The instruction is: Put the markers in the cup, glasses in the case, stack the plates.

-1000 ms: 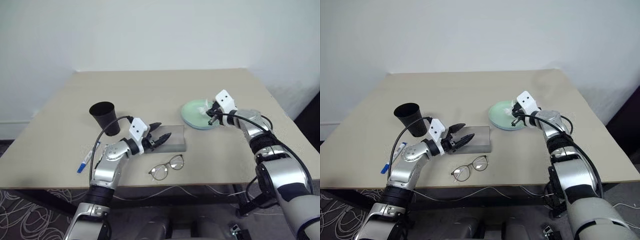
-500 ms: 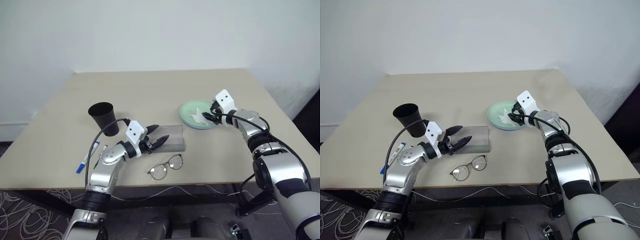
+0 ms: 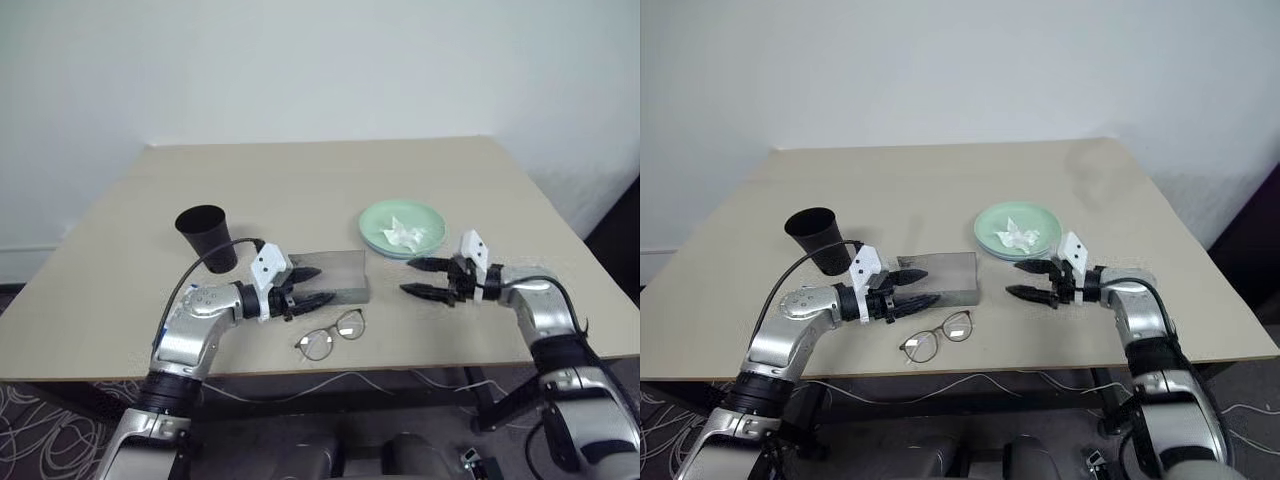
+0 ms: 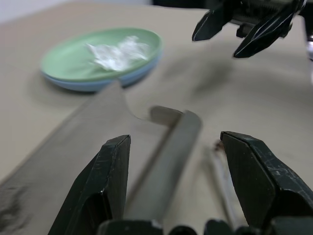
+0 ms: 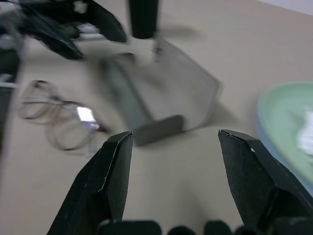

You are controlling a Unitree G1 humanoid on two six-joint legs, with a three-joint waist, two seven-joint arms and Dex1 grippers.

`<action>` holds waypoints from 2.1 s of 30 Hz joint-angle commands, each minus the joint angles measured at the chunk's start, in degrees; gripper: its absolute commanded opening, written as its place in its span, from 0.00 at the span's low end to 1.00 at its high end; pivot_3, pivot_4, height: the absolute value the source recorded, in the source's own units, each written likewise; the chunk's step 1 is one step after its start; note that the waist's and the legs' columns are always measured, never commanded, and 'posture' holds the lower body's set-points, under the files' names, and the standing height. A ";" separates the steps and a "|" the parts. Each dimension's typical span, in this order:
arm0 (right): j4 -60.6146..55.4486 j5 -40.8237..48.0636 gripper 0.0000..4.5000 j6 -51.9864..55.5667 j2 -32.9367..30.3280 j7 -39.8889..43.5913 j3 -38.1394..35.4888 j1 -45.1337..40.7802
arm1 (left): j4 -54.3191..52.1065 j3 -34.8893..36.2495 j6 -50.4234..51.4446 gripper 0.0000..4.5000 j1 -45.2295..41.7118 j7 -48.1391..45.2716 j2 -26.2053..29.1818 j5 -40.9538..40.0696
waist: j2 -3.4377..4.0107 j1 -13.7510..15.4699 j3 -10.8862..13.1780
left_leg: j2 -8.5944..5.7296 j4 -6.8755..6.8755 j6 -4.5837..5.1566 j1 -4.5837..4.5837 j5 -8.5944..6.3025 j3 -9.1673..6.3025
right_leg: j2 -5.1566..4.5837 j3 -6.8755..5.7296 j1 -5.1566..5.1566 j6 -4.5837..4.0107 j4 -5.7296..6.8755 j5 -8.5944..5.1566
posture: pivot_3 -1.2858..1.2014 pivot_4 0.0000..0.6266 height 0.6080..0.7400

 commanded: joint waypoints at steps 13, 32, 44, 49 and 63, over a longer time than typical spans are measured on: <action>-5.99 1.75 0.67 -0.77 3.32 -4.63 1.05 2.09 | -4.72 -9.48 10.44 0.69 -3.29 -8.77 5.27 1.83 | -0.01 0.34 0.01 | 0.00 -0.02 0.00 -0.12 0.00 0.00 | -0.09 -0.06 -0.06 0.01 -0.10 -0.04 | 0.52 0.00 0.98; -7.41 1.48 0.68 -2.58 3.85 -9.41 1.47 4.90 | 3.82 -12.39 10.74 0.55 -8.71 -12.82 4.35 4.29 | -0.02 0.38 0.02 | 0.00 -0.02 0.00 -0.10 0.00 -0.01 | -0.09 -0.05 -0.05 0.00 -0.09 -0.04 | 0.52 0.00 0.98; -7.39 1.16 0.68 -2.93 3.82 -10.69 2.12 5.38 | 3.74 -11.88 9.18 0.25 -8.21 -12.71 4.19 5.41 | -0.03 0.37 0.02 | 0.00 -0.01 0.00 -0.10 0.00 0.00 | -0.10 -0.05 -0.04 0.00 -0.09 -0.04 | 0.52 0.00 0.98; -7.19 1.12 0.68 -3.16 3.87 -10.95 2.45 5.32 | 2.83 -11.22 9.82 0.16 -7.82 -12.75 4.30 4.64 | -0.03 0.37 0.02 | 0.00 -0.01 0.01 -0.11 0.00 0.00 | -0.10 -0.05 -0.04 0.00 -0.10 -0.04 | 0.52 0.00 0.98; -8.70 5.08 0.68 -0.48 1.87 -7.89 0.73 4.90 | 1.13 -10.38 9.19 0.00 -8.18 -12.78 5.12 4.51 | -0.03 0.38 0.02 | 0.00 0.00 0.01 -0.08 0.00 -0.02 | -0.12 -0.08 0.02 0.00 -0.10 -0.05 | 0.52 0.00 0.98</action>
